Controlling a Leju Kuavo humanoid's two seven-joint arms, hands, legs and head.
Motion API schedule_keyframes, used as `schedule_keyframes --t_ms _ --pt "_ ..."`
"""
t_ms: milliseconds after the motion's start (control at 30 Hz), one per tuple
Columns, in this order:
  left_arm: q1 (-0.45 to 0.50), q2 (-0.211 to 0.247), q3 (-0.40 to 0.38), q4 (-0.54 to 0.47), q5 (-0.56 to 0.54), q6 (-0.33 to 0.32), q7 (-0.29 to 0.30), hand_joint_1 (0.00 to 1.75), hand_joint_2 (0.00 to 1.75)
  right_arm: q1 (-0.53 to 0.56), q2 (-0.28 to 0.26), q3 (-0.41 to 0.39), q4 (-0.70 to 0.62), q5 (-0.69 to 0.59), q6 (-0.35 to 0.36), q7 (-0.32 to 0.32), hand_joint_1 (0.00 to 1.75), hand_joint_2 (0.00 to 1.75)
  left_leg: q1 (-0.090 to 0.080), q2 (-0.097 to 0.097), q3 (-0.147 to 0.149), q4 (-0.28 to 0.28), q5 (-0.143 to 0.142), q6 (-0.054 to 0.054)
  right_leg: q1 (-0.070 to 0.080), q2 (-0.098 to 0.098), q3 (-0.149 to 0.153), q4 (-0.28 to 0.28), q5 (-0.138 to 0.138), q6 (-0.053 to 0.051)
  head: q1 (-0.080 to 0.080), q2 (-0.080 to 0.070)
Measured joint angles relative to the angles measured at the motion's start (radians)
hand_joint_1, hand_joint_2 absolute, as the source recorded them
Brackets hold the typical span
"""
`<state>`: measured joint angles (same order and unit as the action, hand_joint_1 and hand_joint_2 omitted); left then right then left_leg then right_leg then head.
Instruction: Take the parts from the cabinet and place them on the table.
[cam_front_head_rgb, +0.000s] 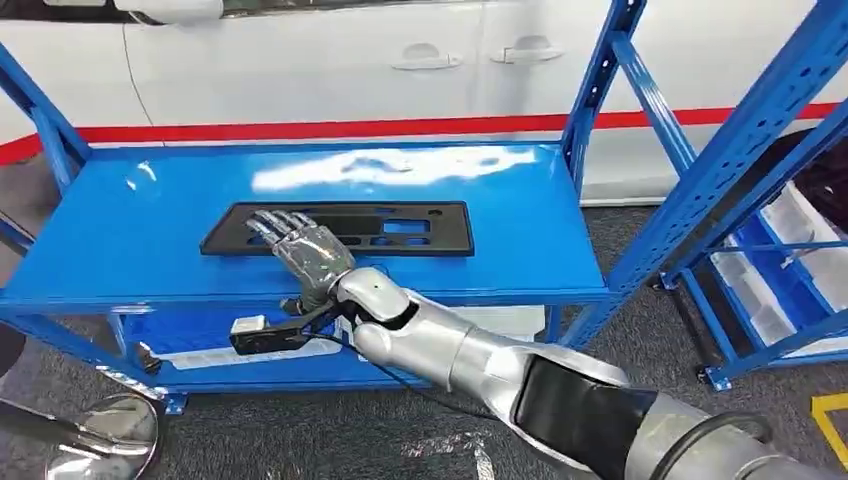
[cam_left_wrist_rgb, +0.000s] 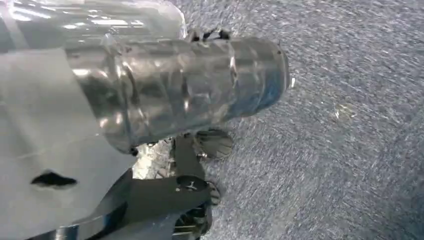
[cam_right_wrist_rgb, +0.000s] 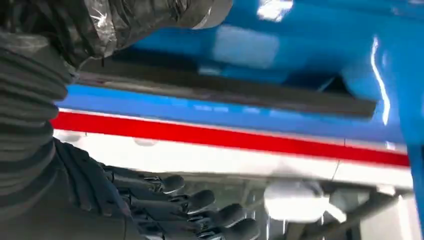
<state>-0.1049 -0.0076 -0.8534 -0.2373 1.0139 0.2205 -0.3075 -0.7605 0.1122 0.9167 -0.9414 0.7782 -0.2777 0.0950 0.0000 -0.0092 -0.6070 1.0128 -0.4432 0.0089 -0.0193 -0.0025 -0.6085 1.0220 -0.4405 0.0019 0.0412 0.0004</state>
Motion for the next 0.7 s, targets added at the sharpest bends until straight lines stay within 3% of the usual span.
schedule_keyframes --t_ms 33,67,100,133,200,233,267,300,367,400,433,533,600,700 --pt "-0.001 0.0 -0.006 0.0 -0.004 0.001 0.003 0.0 0.0 -0.011 0.01 0.002 0.027 -0.004 0.006 -0.002 0.0 1.75 0.001 0.0 0.002 -0.005 0.004 0.007 0.001 0.0 0.002 -0.002 0.001 0.007 -0.001 0.0" --pt "-0.002 -0.001 -0.008 0.0 -0.005 0.001 0.008 0.0 0.0 -0.024 0.02 0.003 0.053 -0.006 0.012 -0.002 0.0 1.75 0.012 0.002 0.008 -0.016 0.011 0.016 -0.001 0.0 -0.008 0.009 -0.009 0.012 0.0 0.0" --pt "-0.005 -0.002 -0.011 0.0 -0.008 0.001 0.011 0.0 0.0 -0.041 0.03 0.003 0.08 -0.008 0.02 -0.004 0.0 1.75 0.009 0.002 0.009 -0.019 0.012 0.022 0.002 0.001 -0.019 0.038 -0.03 0.013 0.0 0.0" --pt "-0.009 -0.002 -0.017 0.0 -0.014 0.001 0.012 0.0 0.0 -0.058 0.04 0.005 0.114 -0.01 0.029 -0.004 0.0 1.75 0.009 0.003 0.009 -0.018 0.013 0.03 0.001 0.002 -0.052 0.111 -0.071 0.013 0.0 0.0" --pt "-0.015 -0.002 -0.03 0.0 -0.015 -0.001 0.014 0.0 0.0 -0.073 0.053 0.006 0.165 -0.015 0.045 -0.003 0.0 1.75 0.007 0.003 0.009 -0.018 0.011 0.033 0.002 0.002 -0.13 0.275 -0.133 0.015 0.0 0.0" --pt "-0.016 -0.003 -0.032 0.0 -0.015 -0.001 0.014 0.0 0.0 -0.076 0.057 0.006 0.189 -0.017 0.05 -0.001 0.0 1.75 0.007 0.002 0.009 -0.016 0.01 0.034 0.001 0.002 -0.152 0.315 -0.137 0.015 0.001 0.0" --pt "-0.016 -0.002 -0.033 0.0 -0.016 -0.002 0.014 0.0 0.0 -0.079 0.063 0.007 0.21 -0.019 0.055 0.001 0.0 1.75 0.007 0.001 0.009 -0.015 0.009 0.034 0.0 0.001 -0.152 0.307 -0.118 0.015 0.001 0.0" --pt "-0.016 -0.002 -0.035 0.0 -0.017 -0.002 0.014 0.0 0.0 -0.088 0.068 0.009 0.233 -0.022 0.056 0.005 0.0 1.75 0.008 0.0 0.009 -0.012 0.007 0.033 0.0 0.001 -0.131 0.254 -0.08 0.014 0.0 0.0" --pt "-0.017 -0.003 -0.043 0.0 -0.022 -0.002 0.02 0.0 0.0 -0.114 0.081 0.011 0.27 -0.024 0.059 0.012 0.0 1.75 0.008 0.001 0.009 -0.001 -0.001 0.027 0.0 0.001 -0.051 0.083 0.005 0.007 0.0 0.0" --pt "-0.018 -0.003 -0.047 0.0 -0.024 -0.003 0.02 0.0 0.0 -0.127 0.083 0.011 0.286 -0.024 0.063 0.018 0.0 1.75 0.006 0.001 0.005 0.005 -0.007 0.02 0.002 0.001 -0.025 0.031 -0.002 0.003 0.0 0.0" --pt "-0.021 -0.003 -0.051 0.0 -0.025 -0.003 0.021 0.0 0.0 -0.138 0.091 0.012 0.299 -0.024 0.067 0.02 0.0 1.75 -0.001 0.001 -0.001 0.018 -0.01 0.014 0.004 0.002 -0.02 0.018 -0.001 0.002 -0.001 0.0" --pt "-0.02 -0.003 -0.056 0.0 -0.024 -0.002 0.025 0.0 0.0 -0.153 0.093 0.012 0.343 -0.024 0.07 0.045 0.0 1.75 0.004 0.002 0.001 0.008 -0.004 0.003 0.011 0.005 -0.022 0.02 0.003 -0.009 0.0 0.0" --pt "-0.019 -0.003 -0.056 0.0 -0.024 0.001 0.026 0.0 0.0 -0.168 0.095 0.012 0.359 -0.024 0.071 0.061 0.0 1.75 0.006 0.003 -0.011 0.033 -0.031 -0.008 0.0 0.005 -0.016 0.01 0.008 -0.019 -0.001 0.0" --pt "-0.02 -0.004 -0.06 0.0 -0.025 0.003 0.029 0.0 0.0 -0.186 0.095 0.012 0.384 -0.021 0.084 0.085 0.0 1.75 0.011 0.004 -0.112 0.25 -0.128 -0.021 0.001 0.004 -0.016 0.01 0.007 -0.025 -0.001 0.0"
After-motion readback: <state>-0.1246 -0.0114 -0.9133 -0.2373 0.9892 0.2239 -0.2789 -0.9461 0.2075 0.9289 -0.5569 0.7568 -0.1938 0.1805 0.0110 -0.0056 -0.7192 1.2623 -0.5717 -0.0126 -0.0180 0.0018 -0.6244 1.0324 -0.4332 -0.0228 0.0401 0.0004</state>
